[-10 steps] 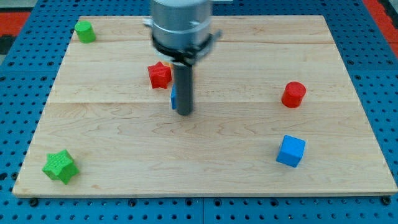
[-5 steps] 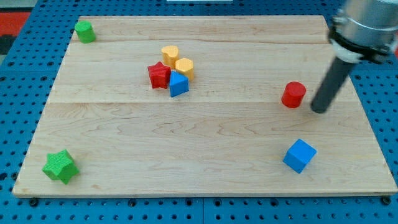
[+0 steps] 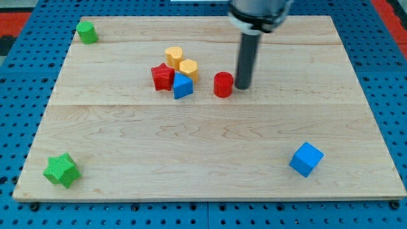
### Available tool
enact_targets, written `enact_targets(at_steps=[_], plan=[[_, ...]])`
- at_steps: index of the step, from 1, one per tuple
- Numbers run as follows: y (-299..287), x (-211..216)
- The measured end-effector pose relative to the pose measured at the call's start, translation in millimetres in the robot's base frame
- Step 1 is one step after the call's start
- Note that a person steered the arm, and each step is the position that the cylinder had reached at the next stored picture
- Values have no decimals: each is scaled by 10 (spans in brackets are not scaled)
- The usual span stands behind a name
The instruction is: Move blue blocks and red circle at the center of the board
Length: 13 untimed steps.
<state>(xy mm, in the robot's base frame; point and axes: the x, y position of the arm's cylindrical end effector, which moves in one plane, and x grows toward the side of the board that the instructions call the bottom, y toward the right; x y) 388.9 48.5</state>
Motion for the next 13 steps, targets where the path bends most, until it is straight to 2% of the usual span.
enact_targets(at_steps=[1, 2, 3, 4, 5, 6, 8, 9, 10, 11, 12, 13], plan=[[306, 192], [1543, 768], [1453, 1455], [1253, 1553], [1546, 1689], [1569, 2115], [104, 668], [669, 879], [1139, 1346], [708, 1577], [-320, 646], [-934, 434]])
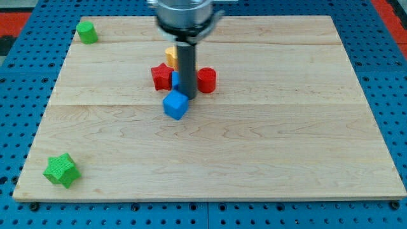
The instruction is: Move blue blocks and red circle at the center of the board
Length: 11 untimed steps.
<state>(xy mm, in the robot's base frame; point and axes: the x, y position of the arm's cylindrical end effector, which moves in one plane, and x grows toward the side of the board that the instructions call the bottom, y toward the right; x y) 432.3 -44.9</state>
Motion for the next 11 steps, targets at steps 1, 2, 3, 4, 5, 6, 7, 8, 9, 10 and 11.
enact_targets(at_steps=[1, 2, 3, 4, 5, 6, 7, 8, 9, 10, 11], plan=[[352, 311], [426, 309], [49, 345], [-5, 488], [114, 522], [176, 559], [132, 1044], [-235, 890], [-203, 113], [-224, 16], [-299, 520]])
